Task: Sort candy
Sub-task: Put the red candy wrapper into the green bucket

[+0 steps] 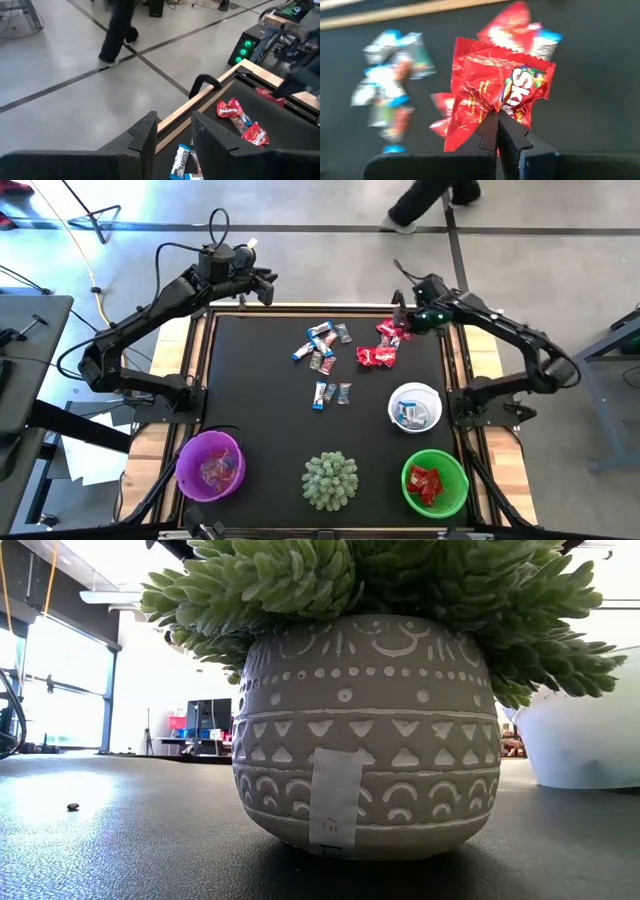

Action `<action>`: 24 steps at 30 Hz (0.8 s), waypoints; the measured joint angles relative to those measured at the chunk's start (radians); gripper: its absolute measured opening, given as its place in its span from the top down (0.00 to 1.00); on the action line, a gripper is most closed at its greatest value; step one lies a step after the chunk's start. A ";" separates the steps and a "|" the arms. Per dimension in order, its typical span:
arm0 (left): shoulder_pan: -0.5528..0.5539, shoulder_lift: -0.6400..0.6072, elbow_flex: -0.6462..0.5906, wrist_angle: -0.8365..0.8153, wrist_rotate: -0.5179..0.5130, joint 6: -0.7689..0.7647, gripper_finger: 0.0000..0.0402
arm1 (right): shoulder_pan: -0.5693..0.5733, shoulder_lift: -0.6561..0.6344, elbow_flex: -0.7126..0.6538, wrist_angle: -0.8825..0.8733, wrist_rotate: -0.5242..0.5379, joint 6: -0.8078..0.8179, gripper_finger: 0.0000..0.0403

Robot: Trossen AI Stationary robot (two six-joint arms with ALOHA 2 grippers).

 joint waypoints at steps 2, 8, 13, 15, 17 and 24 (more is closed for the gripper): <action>0.000 0.000 0.000 -0.002 0.000 0.007 0.74 | 0.027 -0.046 0.000 0.029 -0.055 0.040 1.00; 0.001 0.000 0.000 -0.037 0.000 0.048 0.74 | 0.172 -0.188 0.000 0.170 -0.152 0.216 1.00; 0.001 0.000 0.000 -0.058 0.000 0.091 0.74 | 0.324 -0.304 0.000 0.258 -0.154 0.410 1.00; 0.001 0.000 0.000 -0.065 0.000 0.105 0.74 | 0.398 -0.338 0.000 0.279 -0.128 0.483 1.00; 0.001 0.000 0.000 -0.075 0.000 0.122 0.74 | 0.483 -0.363 0.001 0.288 -0.091 0.555 1.00; 0.001 0.000 0.000 -0.096 0.000 0.150 0.74 | 0.786 -0.387 0.001 0.303 -0.068 0.775 1.00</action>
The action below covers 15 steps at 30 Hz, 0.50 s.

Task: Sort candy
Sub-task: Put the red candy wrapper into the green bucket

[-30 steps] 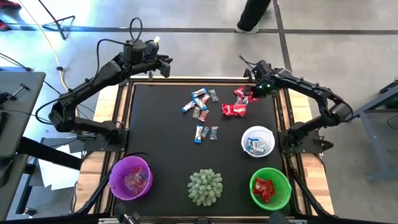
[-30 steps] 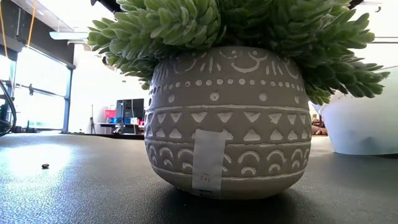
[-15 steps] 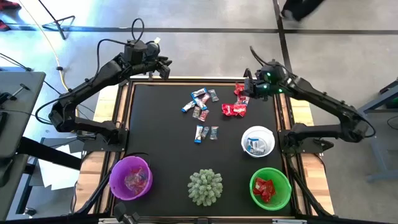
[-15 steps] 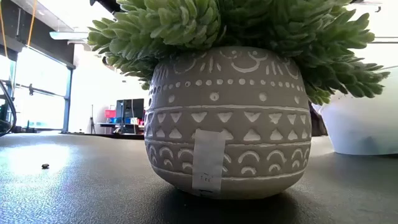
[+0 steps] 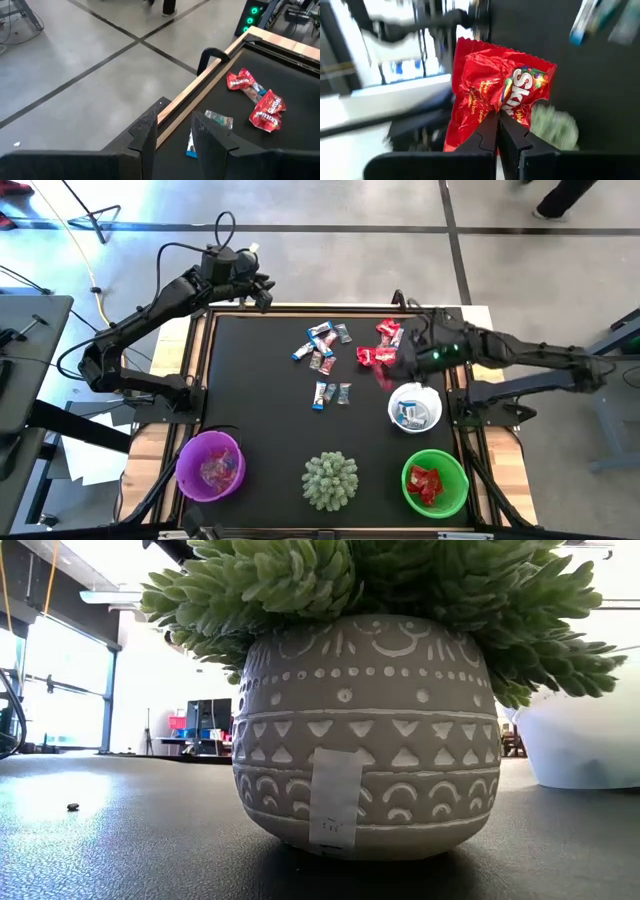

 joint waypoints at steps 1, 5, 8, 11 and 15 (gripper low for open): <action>0.000 0.000 0.000 -0.007 0.000 0.000 0.74 | 0.041 0.000 0.000 0.010 -0.002 0.030 1.00; -0.003 0.000 0.000 -0.054 0.000 -0.016 0.74 | 0.210 0.000 0.000 0.036 0.004 0.157 1.00; -0.008 0.000 0.000 -0.094 0.000 -0.028 0.74 | 0.339 0.000 0.000 0.031 0.035 0.262 1.00; -0.024 0.000 0.000 -0.111 0.000 -0.030 0.74 | 0.476 0.001 0.000 0.031 0.062 0.393 1.00; -0.056 0.000 0.000 -0.112 0.000 -0.054 0.74 | 0.665 0.013 0.000 0.031 0.113 0.571 1.00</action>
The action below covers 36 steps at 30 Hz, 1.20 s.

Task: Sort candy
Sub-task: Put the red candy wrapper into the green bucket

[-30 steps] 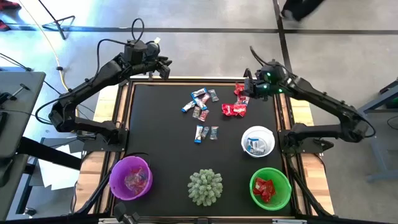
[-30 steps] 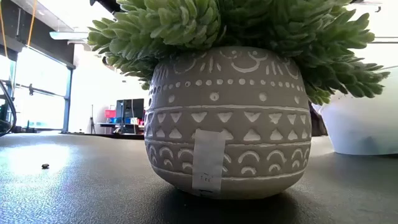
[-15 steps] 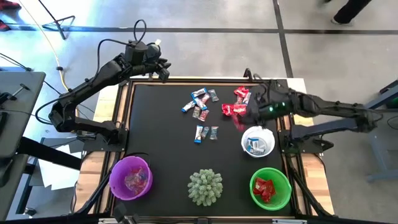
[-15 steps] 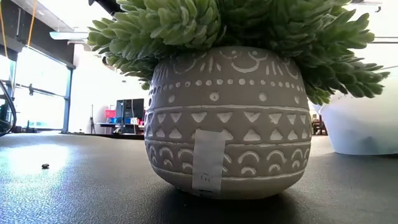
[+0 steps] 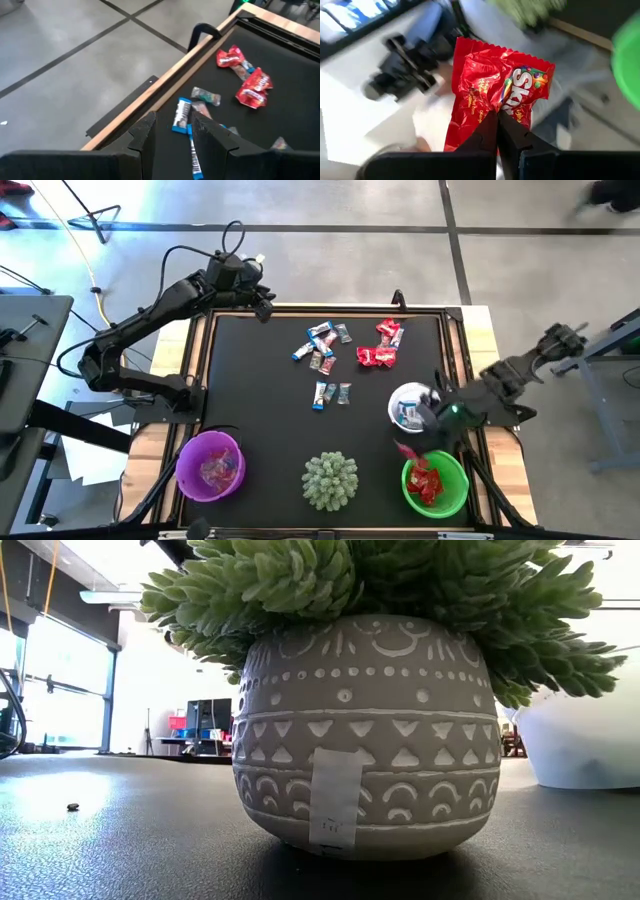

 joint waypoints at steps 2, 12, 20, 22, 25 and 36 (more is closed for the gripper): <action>-0.019 0.000 0.000 0.000 0.000 -0.013 0.74 | 0.087 0.012 0.000 -0.001 0.016 0.081 1.00; -0.119 0.000 0.000 0.001 0.000 -0.028 0.74 | 0.332 0.087 0.000 -0.122 0.155 0.234 1.00; -0.177 0.000 0.000 0.003 0.000 -0.078 0.74 | 0.354 0.099 0.000 -0.235 0.107 0.232 1.00; -0.190 0.000 0.000 0.003 0.000 -0.080 0.74 | 0.354 0.099 0.000 -0.251 0.089 0.220 1.00; -0.208 0.000 0.000 0.003 0.000 -0.080 0.74 | 0.354 0.099 0.000 -0.256 0.087 0.182 1.00; -0.234 0.000 0.000 0.003 -0.005 -0.079 0.74 | 0.354 0.099 0.000 -0.343 0.086 0.087 1.00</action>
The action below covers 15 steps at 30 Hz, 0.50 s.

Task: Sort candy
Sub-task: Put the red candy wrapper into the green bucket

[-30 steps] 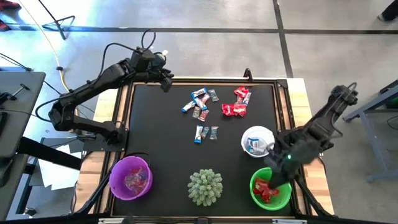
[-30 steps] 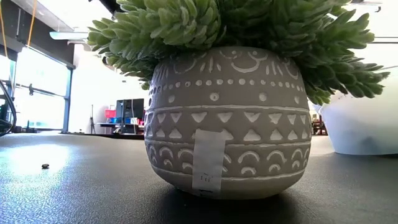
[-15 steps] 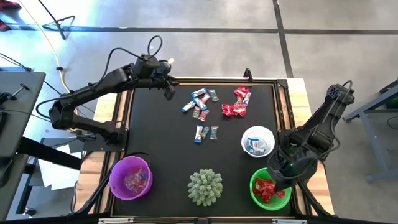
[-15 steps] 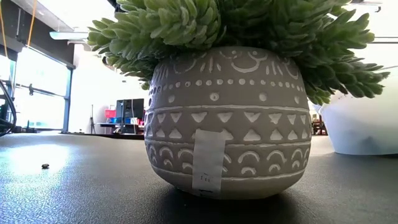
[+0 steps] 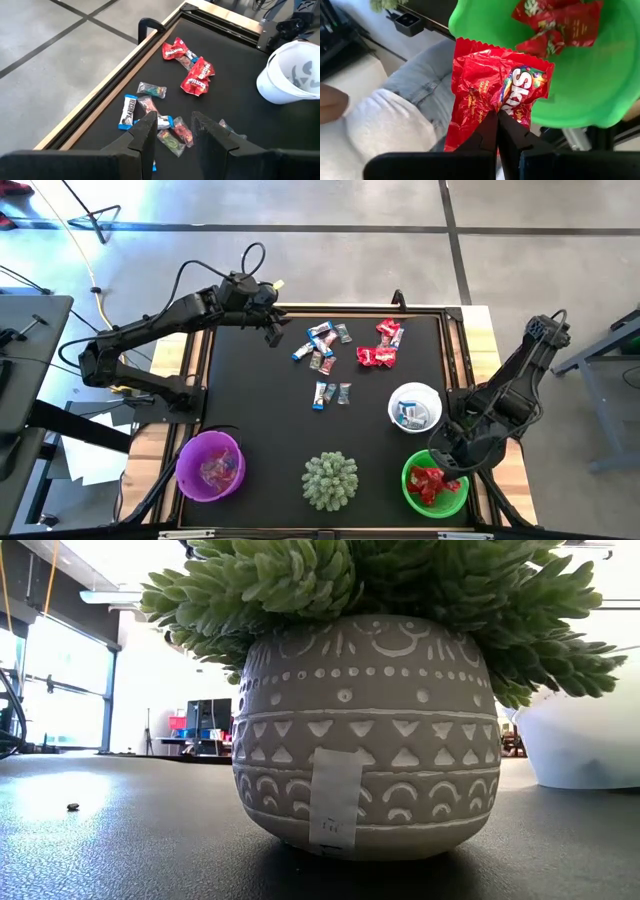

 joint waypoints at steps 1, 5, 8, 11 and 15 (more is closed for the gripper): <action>0.000 0.000 0.000 0.000 0.000 0.000 0.74 | 0.000 0.000 0.000 -0.004 0.000 -0.022 1.00; 0.000 0.000 0.000 0.000 0.000 0.000 0.74 | -0.001 0.000 0.000 -0.005 0.021 -0.113 1.00; 0.000 0.000 0.000 0.000 0.000 0.001 0.74 | -0.001 0.007 0.000 -0.004 0.038 -0.160 1.00; 0.000 0.000 0.000 0.000 0.000 0.001 0.74 | -0.001 0.028 0.000 -0.006 0.031 -0.191 0.98; 0.000 0.000 0.000 -0.003 0.000 0.000 0.74 | -0.002 0.074 0.000 -0.079 0.006 -0.218 0.93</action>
